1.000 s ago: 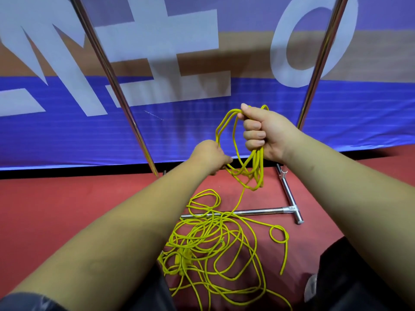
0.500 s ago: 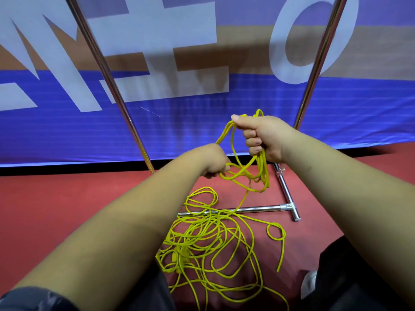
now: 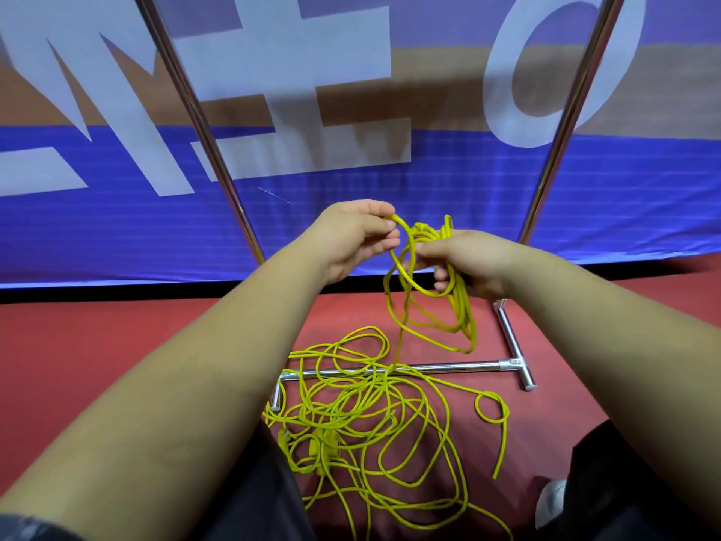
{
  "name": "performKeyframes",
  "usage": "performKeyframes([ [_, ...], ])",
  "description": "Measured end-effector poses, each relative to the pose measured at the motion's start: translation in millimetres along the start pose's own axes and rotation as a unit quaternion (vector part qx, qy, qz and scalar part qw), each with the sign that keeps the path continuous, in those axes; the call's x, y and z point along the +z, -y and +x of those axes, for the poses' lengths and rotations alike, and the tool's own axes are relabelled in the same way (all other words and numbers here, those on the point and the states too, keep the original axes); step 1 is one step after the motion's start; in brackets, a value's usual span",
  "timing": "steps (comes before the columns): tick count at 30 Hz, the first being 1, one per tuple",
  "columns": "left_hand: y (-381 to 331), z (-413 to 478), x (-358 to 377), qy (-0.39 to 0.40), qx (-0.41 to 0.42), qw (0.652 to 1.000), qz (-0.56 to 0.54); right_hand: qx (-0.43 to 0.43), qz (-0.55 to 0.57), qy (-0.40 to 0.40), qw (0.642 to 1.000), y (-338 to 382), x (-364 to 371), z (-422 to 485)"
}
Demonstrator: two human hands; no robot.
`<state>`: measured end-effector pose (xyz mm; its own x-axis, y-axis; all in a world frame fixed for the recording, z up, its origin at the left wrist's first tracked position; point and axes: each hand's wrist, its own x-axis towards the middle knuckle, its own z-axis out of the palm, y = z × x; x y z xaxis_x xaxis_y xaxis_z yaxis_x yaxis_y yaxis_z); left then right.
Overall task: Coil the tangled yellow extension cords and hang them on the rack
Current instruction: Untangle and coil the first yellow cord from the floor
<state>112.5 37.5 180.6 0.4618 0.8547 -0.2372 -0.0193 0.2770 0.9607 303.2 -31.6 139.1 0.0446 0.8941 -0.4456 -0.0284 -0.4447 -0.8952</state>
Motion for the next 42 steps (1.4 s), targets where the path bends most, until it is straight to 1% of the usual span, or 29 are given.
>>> performKeyframes([
  [2,1,4,-4,-0.053,0.003,0.999,-0.009,-0.005,0.036,0.021,0.999,1,5,1],
  [3,3,6,-7,-0.066,0.004,0.998,0.019,-0.011,0.039,0.033,0.999,1,7,0],
  [5,7,6,-12,-0.058,0.007,0.993,0.101,-0.031,0.015,0.04,0.999,0,11,-2],
  [7,10,5,-14,-0.066,0.005,0.984,0.165,-0.054,-0.01,0.014,0.998,-2,17,-2],
  [8,11,5,-13,-0.086,0.004,0.974,0.209,-0.066,-0.006,-0.007,0.998,-3,19,0],
  [10,13,6,-11,-0.125,-0.014,0.936,0.328,-0.084,0.034,-0.04,0.995,-3,23,3],
  [11,18,7,-12,-0.117,-0.05,0.912,0.391,-0.093,0.063,-0.051,0.992,-1,25,3],
  [12,25,7,-13,-0.085,-0.099,0.888,0.442,-0.104,0.092,-0.057,0.989,2,27,3],
  [13,34,5,-13,-0.032,-0.156,0.856,0.492,-0.116,0.119,-0.06,0.984,6,28,1],
  [14,46,5,-14,0.034,-0.199,0.807,0.555,-0.13,0.145,-0.063,0.979,11,28,0],
  [15,58,5,-15,0.104,-0.23,0.732,0.633,-0.142,0.17,-0.066,0.973,16,29,-2],
  [16,70,3,-16,0.157,-0.248,0.66,0.691,-0.151,0.194,-0.069,0.967,20,29,-4],
  [17,80,6,-19,0.19,-0.243,0.601,0.738,-0.157,0.219,-0.069,0.961,25,30,-6],
  [19,97,12,-20,0.208,-0.213,0.572,0.764,-0.166,0.274,-0.058,0.945,33,31,-10],
  [20,100,13,-19,0.209,-0.189,0.588,0.758,-0.171,0.301,-0.052,0.937,37,32,-12],
  [21,101,15,-17,0.215,-0.158,0.595,0.758,-0.177,0.322,-0.046,0.929,41,32,-15],
  [22,99,16,-15,0.213,-0.138,0.615,0.746,-0.183,0.339,-0.043,0.922,44,32,-18],
  [23,97,17,-13,0.228,-0.118,0.62,0.741,-0.188,0.354,-0.043,0.915,48,31,-21],
  [25,93,18,-14,0.266,-0.123,0.665,0.687,-0.199,0.377,-0.05,0.903,53,27,-25],
  [27,94,22,-22,0.274,-0.144,0.73,0.609,-0.206,0.385,-0.057,0.898,56,20,-26],
  [29,87,25,-29,0.229,-0.145,0.797,0.539,-0.201,0.376,-0.062,0.902,57,12,-24],
  [32,59,26,-26,0.177,-0.076,0.891,0.41,-0.169,0.348,-0.101,0.917,51,1,-20],
  [34,38,23,-18,0.145,-0.037,0.943,0.298,-0.142,0.346,-0.141,0.917,46,-4,-19],
  [35,30,21,-14,0.136,-0.025,0.956,0.258,-0.132,0.352,-0.153,0.914,45,-7,-18],
  [36,26,18,-12,0.133,-0.015,0.961,0.24,-0.124,0.357,-0.159,0.912,45,-9,-18],
  [38,26,14,-12,0.141,-0.004,0.96,0.243,-0.111,0.361,-0.162,0.912,45,-11,-17],
  [40,32,11,-15,0.166,-0.008,0.954,0.248,-0.103,0.355,-0.165,0.915,45,-13,-18],
  [42,35,10,-20,0.2,-0.015,0.952,0.233,-0.102,0.322,-0.171,0.925,45,-18,-19],
])
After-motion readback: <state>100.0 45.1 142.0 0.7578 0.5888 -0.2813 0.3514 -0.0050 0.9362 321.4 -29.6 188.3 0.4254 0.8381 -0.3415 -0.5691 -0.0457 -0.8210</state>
